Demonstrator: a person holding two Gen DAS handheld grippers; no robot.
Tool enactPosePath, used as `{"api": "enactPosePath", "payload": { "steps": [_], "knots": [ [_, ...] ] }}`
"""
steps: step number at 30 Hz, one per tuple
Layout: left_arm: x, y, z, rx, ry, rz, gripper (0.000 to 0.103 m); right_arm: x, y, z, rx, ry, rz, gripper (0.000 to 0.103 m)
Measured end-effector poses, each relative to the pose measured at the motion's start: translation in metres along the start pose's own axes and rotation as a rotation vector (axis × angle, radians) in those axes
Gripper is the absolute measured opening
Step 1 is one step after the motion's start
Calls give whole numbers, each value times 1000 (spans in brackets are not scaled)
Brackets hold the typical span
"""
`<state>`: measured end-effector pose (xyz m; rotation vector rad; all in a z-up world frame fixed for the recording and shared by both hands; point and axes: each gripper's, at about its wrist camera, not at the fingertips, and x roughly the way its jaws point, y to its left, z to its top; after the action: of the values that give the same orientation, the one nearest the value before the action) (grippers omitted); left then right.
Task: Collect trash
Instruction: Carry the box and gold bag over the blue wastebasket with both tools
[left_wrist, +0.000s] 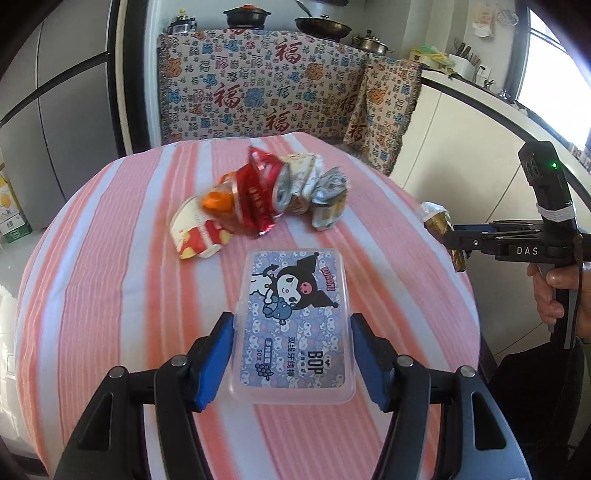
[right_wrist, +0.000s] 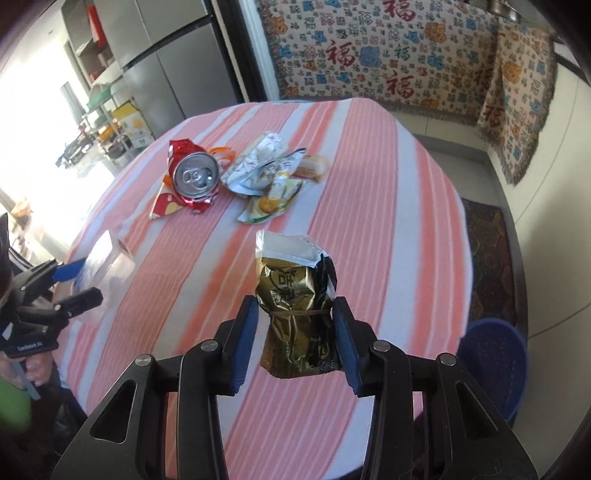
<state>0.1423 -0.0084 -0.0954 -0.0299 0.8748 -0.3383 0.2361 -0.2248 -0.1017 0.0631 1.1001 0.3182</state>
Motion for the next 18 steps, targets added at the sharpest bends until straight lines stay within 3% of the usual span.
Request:
{"api": "enactPosePath", "payload": {
  "steps": [10, 18],
  "knots": [
    [41, -126, 45, 110, 4, -175, 63, -60, -119, -26, 186, -52, -147, 42],
    [87, -226, 79, 193, 32, -282, 63, -72, -202, -46, 313, -52, -238, 42]
  ]
}}
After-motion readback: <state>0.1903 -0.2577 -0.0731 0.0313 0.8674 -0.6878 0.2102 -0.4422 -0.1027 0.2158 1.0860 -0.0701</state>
